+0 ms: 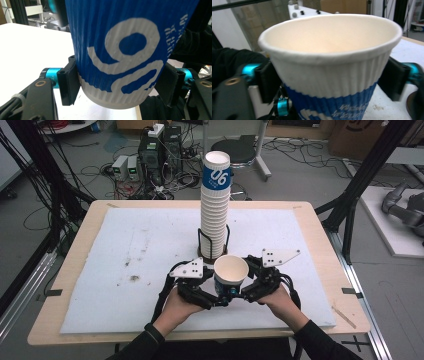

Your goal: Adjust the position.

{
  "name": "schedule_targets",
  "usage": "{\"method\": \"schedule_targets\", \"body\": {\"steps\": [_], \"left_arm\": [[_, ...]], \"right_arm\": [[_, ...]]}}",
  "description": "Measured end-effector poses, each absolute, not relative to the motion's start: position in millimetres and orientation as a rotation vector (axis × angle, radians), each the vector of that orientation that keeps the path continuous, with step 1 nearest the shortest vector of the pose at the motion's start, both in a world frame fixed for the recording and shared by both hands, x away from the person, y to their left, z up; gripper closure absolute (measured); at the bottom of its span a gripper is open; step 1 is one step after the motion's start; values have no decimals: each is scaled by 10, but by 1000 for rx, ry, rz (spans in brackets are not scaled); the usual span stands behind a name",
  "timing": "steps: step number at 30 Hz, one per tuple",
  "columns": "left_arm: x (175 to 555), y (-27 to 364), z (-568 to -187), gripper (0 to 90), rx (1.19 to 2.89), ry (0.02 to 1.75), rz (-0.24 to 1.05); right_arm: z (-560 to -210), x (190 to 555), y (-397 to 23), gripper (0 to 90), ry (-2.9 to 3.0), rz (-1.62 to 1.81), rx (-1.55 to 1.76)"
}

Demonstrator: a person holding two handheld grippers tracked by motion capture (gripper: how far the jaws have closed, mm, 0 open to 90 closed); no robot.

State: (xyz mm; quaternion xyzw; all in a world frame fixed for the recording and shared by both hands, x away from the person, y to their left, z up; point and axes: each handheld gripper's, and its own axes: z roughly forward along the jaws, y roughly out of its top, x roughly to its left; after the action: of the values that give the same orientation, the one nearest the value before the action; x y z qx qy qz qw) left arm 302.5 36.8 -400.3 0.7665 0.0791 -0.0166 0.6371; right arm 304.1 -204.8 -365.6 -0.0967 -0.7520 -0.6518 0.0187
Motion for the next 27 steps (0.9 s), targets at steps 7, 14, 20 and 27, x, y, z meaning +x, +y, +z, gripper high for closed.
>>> {"method": "schedule_targets", "body": {"steps": [7, 14, 20, 27], "left_arm": [[3010, 358, -3985, 181, 1718, 190, -49], [3002, 377, -3958, 174, 1686, 194, -43], [2990, 381, -3946, 174, 1679, 199, -32], [2984, 387, -3947, 259, 1686, 192, -27]], "right_arm": [[-3663, 3033, -2053, 227, -2343, -2046, -307], [-3682, 3022, -2025, 228, -2341, -2031, -305], [-3695, 3012, -1998, 227, -2345, -2022, -300], [-3722, 3006, -1978, 228, -2351, -2008, -302]]}}
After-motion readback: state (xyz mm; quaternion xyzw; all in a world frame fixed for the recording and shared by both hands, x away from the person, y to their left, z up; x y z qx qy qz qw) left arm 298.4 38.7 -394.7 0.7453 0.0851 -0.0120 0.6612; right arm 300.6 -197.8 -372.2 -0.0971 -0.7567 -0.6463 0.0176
